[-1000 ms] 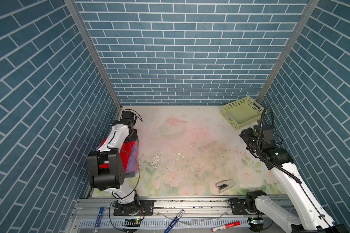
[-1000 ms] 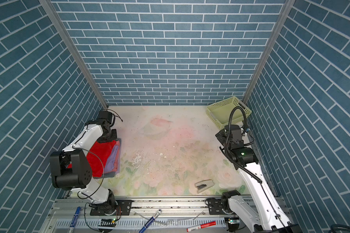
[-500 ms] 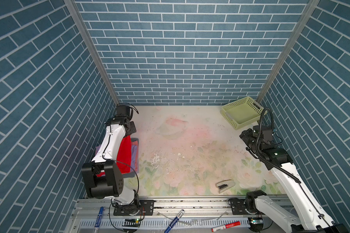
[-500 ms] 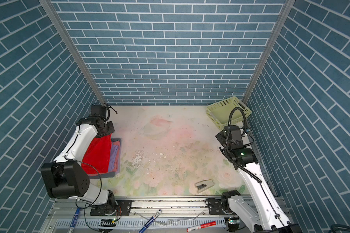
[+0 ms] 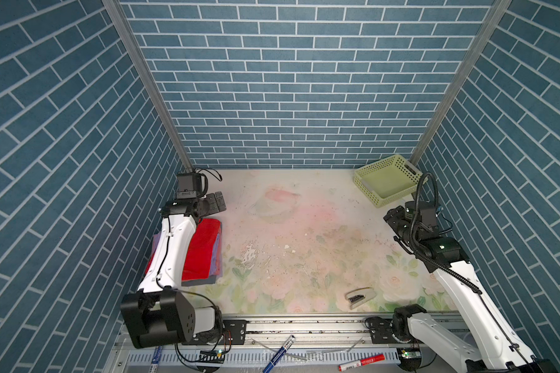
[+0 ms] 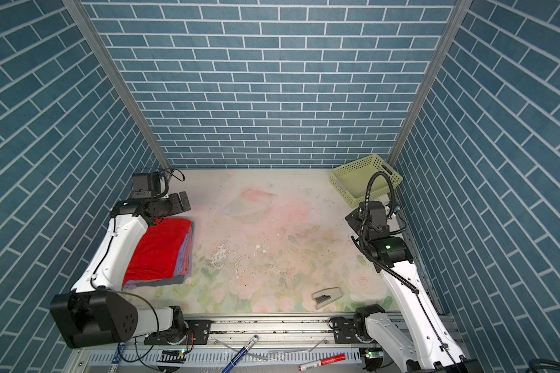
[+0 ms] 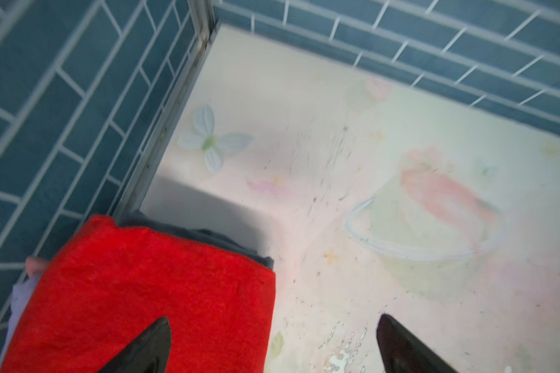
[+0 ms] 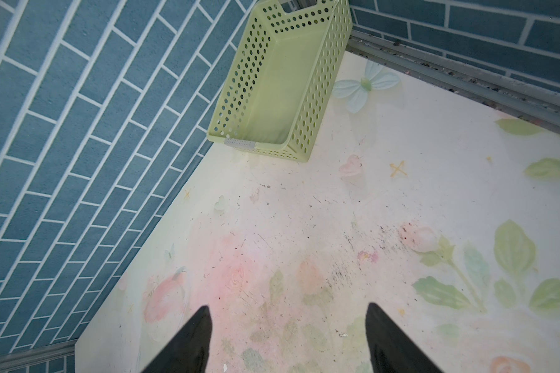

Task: Fold and stack t-shirts
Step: Place the T-shirt on the T-shirt, then reset both arms

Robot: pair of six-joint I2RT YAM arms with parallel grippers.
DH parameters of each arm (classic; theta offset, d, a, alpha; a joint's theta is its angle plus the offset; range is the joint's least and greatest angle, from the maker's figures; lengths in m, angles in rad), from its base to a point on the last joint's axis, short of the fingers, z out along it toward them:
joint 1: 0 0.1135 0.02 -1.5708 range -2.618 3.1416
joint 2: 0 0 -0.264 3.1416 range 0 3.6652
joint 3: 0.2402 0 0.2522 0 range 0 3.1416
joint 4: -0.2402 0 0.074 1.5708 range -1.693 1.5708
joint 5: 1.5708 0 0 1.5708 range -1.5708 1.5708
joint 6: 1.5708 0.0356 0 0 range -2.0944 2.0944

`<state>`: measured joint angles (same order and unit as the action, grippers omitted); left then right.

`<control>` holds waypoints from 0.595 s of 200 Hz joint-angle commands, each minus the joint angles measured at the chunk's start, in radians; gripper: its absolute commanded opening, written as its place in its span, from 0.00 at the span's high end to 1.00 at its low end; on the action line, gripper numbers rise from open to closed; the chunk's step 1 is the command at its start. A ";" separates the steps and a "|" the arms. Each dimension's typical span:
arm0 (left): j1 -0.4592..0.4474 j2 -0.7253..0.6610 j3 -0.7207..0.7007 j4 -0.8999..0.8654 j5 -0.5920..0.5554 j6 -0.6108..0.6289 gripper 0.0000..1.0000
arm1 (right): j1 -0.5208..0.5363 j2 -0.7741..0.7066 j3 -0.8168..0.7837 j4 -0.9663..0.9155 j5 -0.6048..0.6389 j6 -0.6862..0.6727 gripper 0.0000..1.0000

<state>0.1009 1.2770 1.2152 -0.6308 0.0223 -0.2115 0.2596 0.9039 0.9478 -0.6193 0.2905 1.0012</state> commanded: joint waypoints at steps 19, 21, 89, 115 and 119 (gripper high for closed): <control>0.010 -0.180 -0.218 0.336 0.055 0.007 0.00 | -0.006 -0.006 0.028 -0.023 0.090 -0.159 0.23; 0.010 -0.187 -0.231 0.350 0.057 0.007 0.00 | -0.005 -0.006 0.031 -0.024 0.094 -0.169 0.23; 0.013 -0.362 -0.656 0.818 -0.160 0.156 0.00 | -0.007 -0.028 0.102 -0.005 0.286 -0.441 0.08; 0.014 -0.327 -0.735 0.885 -0.182 0.155 0.00 | -0.005 -0.012 0.139 -0.029 0.314 -0.452 0.07; 0.014 -0.316 -0.740 0.891 -0.174 0.154 0.00 | -0.005 -0.010 0.143 -0.032 0.315 -0.451 0.06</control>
<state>0.1081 0.9306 0.5133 0.1024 -0.1055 -0.0895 0.2569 0.8883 1.0271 -0.6186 0.5304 0.6193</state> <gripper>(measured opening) 0.995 0.928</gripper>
